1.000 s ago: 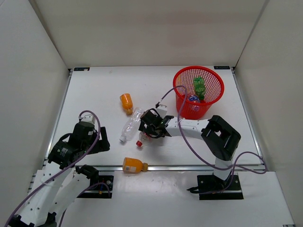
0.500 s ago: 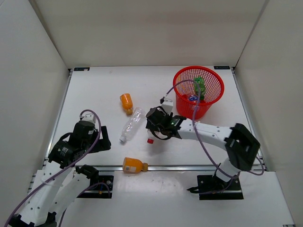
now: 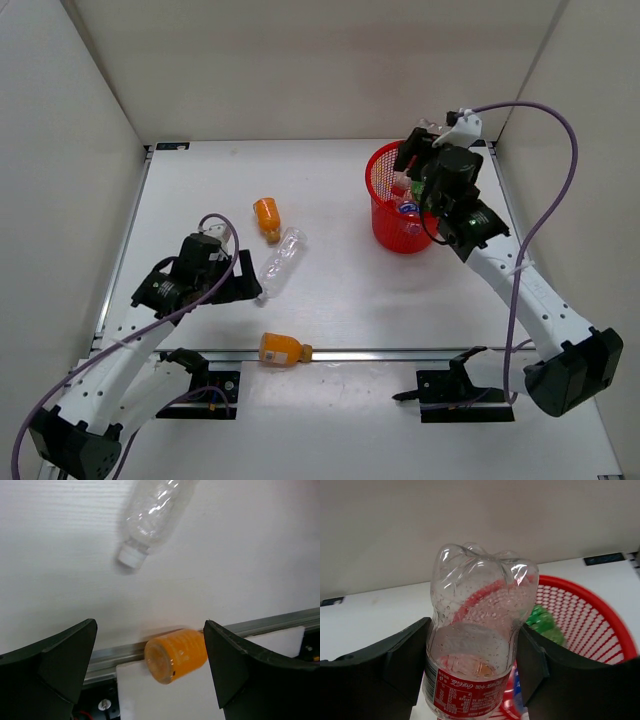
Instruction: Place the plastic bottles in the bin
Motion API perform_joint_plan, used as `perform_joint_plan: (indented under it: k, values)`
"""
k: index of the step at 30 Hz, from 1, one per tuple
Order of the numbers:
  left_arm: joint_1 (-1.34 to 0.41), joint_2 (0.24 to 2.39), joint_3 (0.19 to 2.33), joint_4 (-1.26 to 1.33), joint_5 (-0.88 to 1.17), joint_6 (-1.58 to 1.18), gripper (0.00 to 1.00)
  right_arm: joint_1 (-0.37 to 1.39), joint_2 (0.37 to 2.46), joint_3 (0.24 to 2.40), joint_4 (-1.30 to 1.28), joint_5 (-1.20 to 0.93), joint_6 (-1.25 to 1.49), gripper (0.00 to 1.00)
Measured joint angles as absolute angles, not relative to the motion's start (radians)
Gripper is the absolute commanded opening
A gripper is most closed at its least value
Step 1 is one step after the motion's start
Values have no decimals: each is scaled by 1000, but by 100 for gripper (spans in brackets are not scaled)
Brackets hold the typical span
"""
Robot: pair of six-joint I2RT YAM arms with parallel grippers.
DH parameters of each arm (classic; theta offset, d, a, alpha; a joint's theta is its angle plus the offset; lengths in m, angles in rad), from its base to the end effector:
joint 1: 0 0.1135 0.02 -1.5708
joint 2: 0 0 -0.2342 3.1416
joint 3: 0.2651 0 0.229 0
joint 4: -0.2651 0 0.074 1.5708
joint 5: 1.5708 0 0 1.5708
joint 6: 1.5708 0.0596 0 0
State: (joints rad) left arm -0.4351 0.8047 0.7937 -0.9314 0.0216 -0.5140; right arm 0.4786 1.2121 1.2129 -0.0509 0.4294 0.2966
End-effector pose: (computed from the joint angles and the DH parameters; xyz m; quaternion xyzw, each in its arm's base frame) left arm 0.1426 -0.0677 0.2318 -0.0342 0.9504 -0.1503 0.2702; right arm 0.2660 0.1100 0.3866 0.0819 0.7184 0.1116 0.6818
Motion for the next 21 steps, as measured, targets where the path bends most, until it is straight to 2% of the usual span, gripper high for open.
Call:
perform_joint_plan:
  k: [6, 9, 13, 21]
  values:
    - [-432, 854, 753, -776, 110, -535, 99, 296, 1330, 1212, 8, 321, 198, 37]
    - [-438, 904, 748, -744, 124, -535, 99, 297, 1403, 1212, 6, 296, 181, 58]
    - [-436, 964, 762, -735, 131, -513, 99, 304, 1437, 1212, -6, 238, 183, 99]
    - [-439, 1095, 890, -748, 89, -437, 99, 293, 1372, 1239, -92, 236, 173, 99]
